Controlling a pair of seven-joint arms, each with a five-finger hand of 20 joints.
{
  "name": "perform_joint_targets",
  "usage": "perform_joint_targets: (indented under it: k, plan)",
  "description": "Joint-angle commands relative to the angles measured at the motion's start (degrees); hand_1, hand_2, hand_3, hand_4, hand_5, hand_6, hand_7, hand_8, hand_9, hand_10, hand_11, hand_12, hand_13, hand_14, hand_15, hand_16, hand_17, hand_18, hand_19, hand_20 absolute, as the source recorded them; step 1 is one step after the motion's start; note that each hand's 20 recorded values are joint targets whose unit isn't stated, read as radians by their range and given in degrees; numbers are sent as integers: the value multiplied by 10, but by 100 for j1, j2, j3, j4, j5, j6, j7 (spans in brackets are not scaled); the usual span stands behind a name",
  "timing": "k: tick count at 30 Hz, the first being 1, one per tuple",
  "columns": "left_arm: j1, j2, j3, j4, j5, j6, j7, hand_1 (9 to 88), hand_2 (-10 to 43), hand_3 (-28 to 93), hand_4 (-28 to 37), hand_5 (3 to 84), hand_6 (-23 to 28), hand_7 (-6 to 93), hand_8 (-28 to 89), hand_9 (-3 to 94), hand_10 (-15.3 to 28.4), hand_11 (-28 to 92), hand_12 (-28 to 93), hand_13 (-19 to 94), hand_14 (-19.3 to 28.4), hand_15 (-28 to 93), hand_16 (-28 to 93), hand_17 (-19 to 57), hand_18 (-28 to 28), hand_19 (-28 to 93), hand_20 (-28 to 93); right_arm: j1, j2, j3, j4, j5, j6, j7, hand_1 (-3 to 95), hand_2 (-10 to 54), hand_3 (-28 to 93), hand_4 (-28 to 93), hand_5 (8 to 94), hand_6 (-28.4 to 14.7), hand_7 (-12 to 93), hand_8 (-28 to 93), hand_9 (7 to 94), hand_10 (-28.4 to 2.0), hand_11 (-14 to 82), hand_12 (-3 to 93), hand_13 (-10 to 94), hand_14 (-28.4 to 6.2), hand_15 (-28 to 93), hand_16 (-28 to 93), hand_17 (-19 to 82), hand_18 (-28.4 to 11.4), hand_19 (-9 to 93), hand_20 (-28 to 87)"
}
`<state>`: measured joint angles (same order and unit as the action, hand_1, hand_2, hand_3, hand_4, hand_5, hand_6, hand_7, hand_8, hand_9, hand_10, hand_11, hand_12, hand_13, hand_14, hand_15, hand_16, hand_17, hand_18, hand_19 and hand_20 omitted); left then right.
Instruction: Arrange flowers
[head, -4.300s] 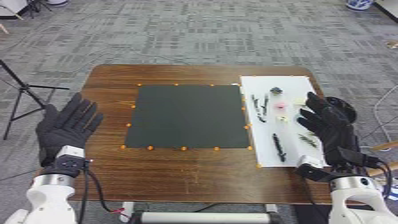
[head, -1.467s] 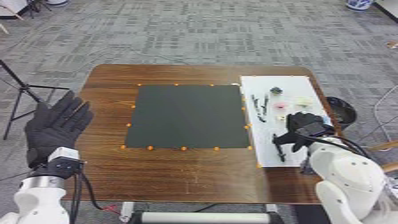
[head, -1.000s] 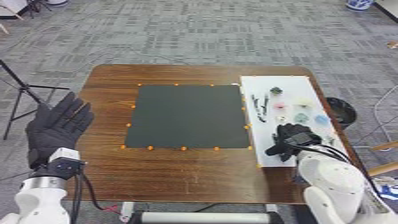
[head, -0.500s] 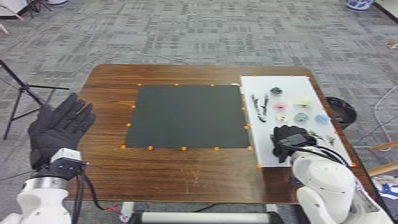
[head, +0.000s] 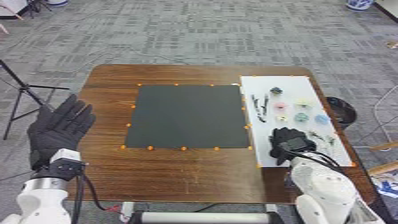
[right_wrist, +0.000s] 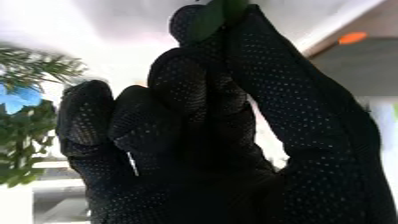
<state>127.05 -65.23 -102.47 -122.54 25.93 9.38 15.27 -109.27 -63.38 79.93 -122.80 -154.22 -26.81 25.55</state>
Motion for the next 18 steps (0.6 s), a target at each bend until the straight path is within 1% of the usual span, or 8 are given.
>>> perform_joint_targets:
  k: [1,6,8,10,11,13,15,18]
  plan:
    - [99,16,2,-3,-31,33,36,246,146,669,-283,424,95,101,-87,337,159,202,85,263,159,272,-44,-69,160,398,90,-113,137,-36,-237,-116,1019,-64,481,-81,715,-165,722,-15,517,222,715,-140,508,569,704,-132,758,455,446,-242,898,330]
    - [115,17,-26,-1,-43,35,38,245,147,670,-283,425,95,101,-87,337,161,202,85,263,159,271,-44,-69,160,398,91,101,185,-163,-281,109,1414,-154,479,-76,721,-161,713,-20,534,224,716,-130,510,578,709,-128,758,453,452,-240,901,325]
    - [117,31,-59,16,-59,44,33,245,147,670,-283,424,95,100,-87,338,160,204,86,263,159,271,-44,-69,160,398,91,337,166,-288,-201,233,1432,-163,478,-75,722,-157,712,-21,541,222,718,-131,510,579,711,-127,759,452,456,-239,903,324]
    - [149,88,-105,59,3,-15,49,247,147,668,-283,423,95,99,-87,337,159,204,86,263,159,271,-44,-69,160,398,91,671,129,-458,-106,463,1382,-118,478,-75,721,-156,711,-22,548,219,720,-130,510,579,713,-127,759,452,457,-239,905,323]
    - [196,117,-163,44,65,-24,-13,250,148,661,-283,422,95,97,-87,336,160,203,85,263,159,271,-44,-69,160,398,91,822,126,-561,-42,538,1499,-141,478,-75,721,-155,710,-22,550,218,720,-130,510,580,713,-126,759,452,457,-239,906,322]
    - [327,143,-305,18,150,-106,-41,256,162,620,-283,419,94,93,-87,334,158,195,82,260,159,264,-45,-69,160,396,89,1128,119,-806,118,474,1903,-278,478,-75,722,-154,709,-22,553,215,721,-128,510,579,714,-126,759,452,458,-239,906,320]
    - [424,159,-408,-14,134,-46,-21,268,172,582,-283,416,94,87,-85,333,157,190,82,260,157,256,-45,-70,159,392,88,1449,74,-1056,212,683,2129,-245,478,-76,723,-154,709,-23,555,213,721,-127,511,581,715,-125,759,452,459,-240,908,319]
    - [514,172,-549,-24,110,29,13,274,174,566,-283,415,93,83,-84,334,156,187,81,260,155,246,-46,-70,159,388,87,1940,-77,-1407,360,954,2191,-185,477,-78,726,-153,711,-23,558,211,723,-125,509,583,717,-125,759,451,460,-239,909,317]
